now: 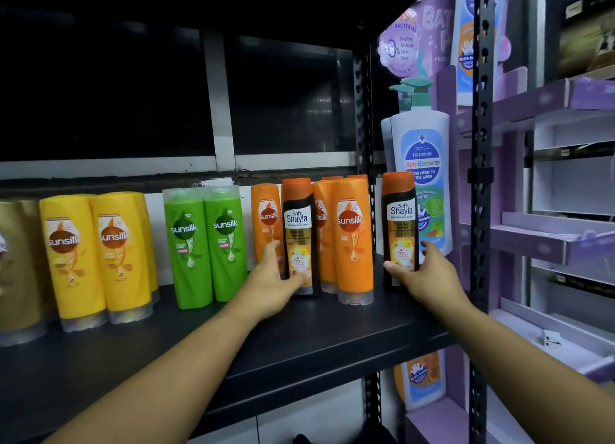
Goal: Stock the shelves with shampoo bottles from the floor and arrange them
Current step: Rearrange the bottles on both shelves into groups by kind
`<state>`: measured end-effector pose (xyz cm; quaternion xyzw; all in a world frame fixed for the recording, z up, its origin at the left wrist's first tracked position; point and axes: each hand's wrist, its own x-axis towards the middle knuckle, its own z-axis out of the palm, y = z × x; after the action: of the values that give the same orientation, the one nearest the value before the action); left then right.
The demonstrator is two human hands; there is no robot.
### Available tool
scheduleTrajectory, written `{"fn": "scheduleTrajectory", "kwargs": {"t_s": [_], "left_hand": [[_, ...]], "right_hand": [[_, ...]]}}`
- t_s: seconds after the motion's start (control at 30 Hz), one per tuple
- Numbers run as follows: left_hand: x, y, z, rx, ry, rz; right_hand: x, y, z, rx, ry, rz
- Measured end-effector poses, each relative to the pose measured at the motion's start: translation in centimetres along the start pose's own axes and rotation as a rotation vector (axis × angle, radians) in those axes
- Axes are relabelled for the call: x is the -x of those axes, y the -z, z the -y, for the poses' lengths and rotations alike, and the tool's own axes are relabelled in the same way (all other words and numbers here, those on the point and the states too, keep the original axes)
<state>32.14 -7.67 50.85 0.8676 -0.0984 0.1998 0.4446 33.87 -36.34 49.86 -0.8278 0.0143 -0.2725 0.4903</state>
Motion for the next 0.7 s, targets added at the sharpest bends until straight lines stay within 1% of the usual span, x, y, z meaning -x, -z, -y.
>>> {"fn": "scheduleTrajectory", "kwargs": {"t_s": [0.1,0.17,0.27,0.37,0.47,0.53,0.57,0.63,0.7], "left_hand": [[-0.4,-0.4,0.1,-0.060,-0.001,0.061],[-0.6,-0.4,0.1,-0.072,-0.008,0.035],[-0.4,-0.1,-0.2,-0.059,-0.001,0.006],[0.3,0.5,-1.0,-0.005,0.030,0.051],[1.3,1.3,-2.2,0.149,0.085,0.170],[1.9,1.4,-2.7,0.198,0.061,0.261],[2.1,1.3,-2.9,0.213,0.045,0.302],[2.4,1.0,-3.1,0.236,0.027,0.365],[2.5,0.5,-3.2,0.263,0.013,0.418]], "right_hand": [[1.0,-0.3,-0.5,-0.003,0.169,-0.201],[1.6,-0.3,-0.7,-0.008,0.255,-0.229],[2.4,-0.3,-0.5,0.000,0.325,-0.147],[3.3,0.4,0.0,-0.053,0.354,-0.093],[5.2,1.0,0.6,-0.122,0.381,-0.045],[7.2,1.0,0.8,-0.204,0.367,0.005],[8.3,0.9,0.9,-0.236,0.353,0.057],[10.1,0.4,1.0,-0.202,0.346,0.187],[10.9,-0.3,1.1,-0.093,0.371,0.245]]}}
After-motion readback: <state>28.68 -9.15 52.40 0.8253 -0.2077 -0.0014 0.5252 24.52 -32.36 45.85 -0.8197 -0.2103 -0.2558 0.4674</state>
